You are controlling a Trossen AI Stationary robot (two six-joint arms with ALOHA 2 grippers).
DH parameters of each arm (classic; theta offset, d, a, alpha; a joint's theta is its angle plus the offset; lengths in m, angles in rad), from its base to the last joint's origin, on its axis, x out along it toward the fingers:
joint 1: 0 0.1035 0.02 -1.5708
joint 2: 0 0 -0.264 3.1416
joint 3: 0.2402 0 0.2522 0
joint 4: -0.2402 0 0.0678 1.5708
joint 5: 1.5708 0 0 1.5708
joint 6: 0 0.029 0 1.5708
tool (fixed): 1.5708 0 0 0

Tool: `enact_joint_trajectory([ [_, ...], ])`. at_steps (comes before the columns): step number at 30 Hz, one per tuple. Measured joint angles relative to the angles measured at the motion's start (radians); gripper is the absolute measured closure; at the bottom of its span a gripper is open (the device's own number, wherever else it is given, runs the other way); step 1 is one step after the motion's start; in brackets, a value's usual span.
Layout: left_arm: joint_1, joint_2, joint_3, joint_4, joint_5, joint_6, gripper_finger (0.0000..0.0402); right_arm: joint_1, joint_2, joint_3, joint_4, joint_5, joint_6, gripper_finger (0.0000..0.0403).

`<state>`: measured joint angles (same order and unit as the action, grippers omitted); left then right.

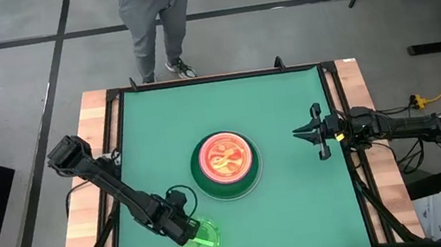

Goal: Stack plastic plates
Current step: Stack the transparent green plate on top of the transparent orange plate

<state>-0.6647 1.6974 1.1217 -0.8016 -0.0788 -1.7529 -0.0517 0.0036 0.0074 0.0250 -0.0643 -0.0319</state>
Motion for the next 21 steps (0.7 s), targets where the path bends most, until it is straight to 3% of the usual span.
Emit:
enact_joint_trajectory([
  [21, -0.054, 0.018, -0.01, 0.036, -0.042, -0.021, 0.032, -0.001, 0.0, 0.0, 0.0, 0.0, 0.0, 0.0363],
])
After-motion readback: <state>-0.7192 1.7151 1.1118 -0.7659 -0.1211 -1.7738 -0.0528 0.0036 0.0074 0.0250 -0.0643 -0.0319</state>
